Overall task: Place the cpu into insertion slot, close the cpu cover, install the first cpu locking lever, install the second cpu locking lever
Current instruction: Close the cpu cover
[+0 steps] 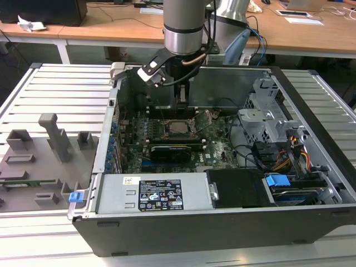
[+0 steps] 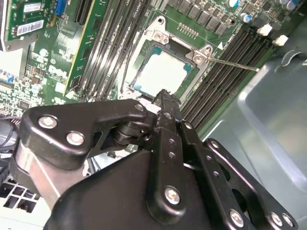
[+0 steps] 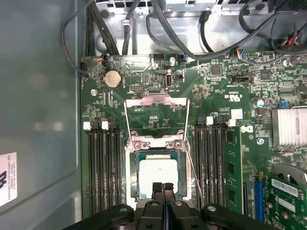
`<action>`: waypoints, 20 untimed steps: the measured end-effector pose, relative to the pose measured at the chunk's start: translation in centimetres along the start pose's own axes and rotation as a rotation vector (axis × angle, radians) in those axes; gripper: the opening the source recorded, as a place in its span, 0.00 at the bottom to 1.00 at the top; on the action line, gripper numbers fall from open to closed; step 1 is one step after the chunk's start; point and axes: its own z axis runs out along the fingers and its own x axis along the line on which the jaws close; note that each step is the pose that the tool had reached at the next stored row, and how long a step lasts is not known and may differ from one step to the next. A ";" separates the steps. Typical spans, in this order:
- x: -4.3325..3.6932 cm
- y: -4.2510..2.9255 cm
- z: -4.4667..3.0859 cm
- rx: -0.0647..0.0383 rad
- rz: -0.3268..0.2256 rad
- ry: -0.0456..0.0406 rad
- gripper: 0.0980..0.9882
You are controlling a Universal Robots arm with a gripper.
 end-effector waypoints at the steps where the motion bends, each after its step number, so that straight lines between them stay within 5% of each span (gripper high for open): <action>1: 0.01 0.28 0.01 0.003 0.000 -0.0002 0.01; 4: 0.09 2.52 0.13 0.007 0.000 -0.0003 0.01; 12: 0.14 3.09 -0.90 0.008 -0.008 0.0047 0.01; 20: 0.23 5.64 -0.26 0.012 -0.061 0.0073 0.01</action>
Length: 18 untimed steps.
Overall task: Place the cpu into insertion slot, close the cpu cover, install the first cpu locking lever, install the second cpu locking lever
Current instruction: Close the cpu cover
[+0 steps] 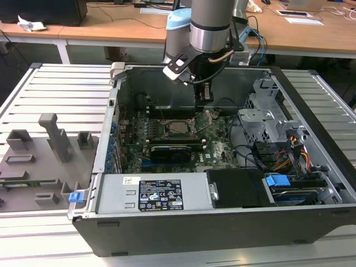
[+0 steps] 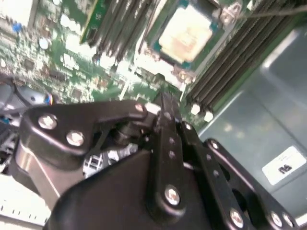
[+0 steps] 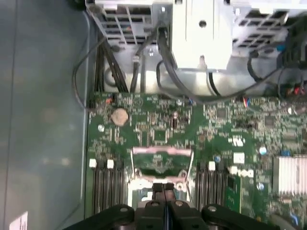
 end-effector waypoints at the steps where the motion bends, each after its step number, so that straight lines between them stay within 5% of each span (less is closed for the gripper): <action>1: -0.01 0.41 0.11 0.003 0.000 0.0001 0.01; 9: -0.06 2.29 0.41 0.015 0.000 0.0004 0.01; 13: -0.09 3.87 0.58 0.021 0.000 0.0003 0.01; 18: -0.11 4.50 0.87 0.022 -0.002 0.0003 0.01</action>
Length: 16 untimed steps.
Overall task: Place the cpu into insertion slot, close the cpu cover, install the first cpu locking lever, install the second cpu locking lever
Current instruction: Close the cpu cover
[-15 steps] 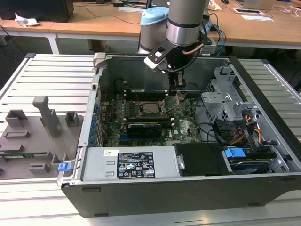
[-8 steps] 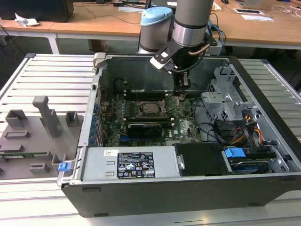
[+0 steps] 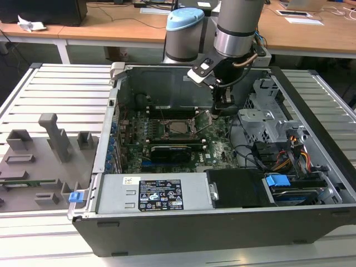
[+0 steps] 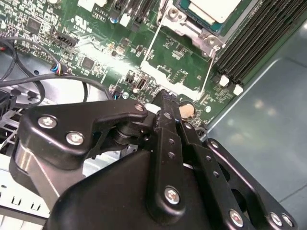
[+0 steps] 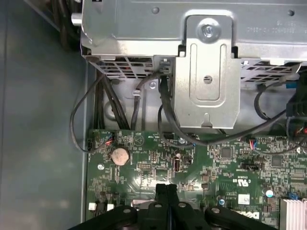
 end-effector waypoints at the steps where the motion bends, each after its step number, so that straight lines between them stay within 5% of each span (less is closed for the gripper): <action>1: 0.02 0.16 0.06 0.000 0.000 0.0000 0.01; 16: 0.06 0.83 1.30 0.011 0.000 0.0005 0.01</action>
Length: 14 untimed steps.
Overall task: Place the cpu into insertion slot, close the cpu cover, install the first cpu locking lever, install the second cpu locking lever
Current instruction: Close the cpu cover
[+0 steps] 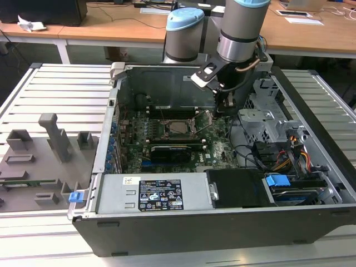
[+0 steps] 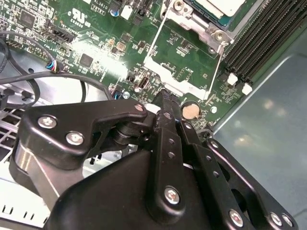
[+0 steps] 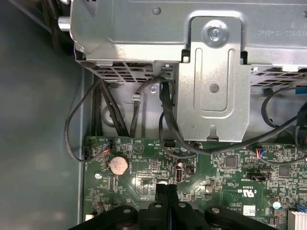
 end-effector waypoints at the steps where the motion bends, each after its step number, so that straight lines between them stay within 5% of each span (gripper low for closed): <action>1: 0.00 -0.02 0.02 0.000 0.000 -0.0002 0.01; 14: 0.08 -3.11 0.02 0.000 0.000 -0.0001 0.01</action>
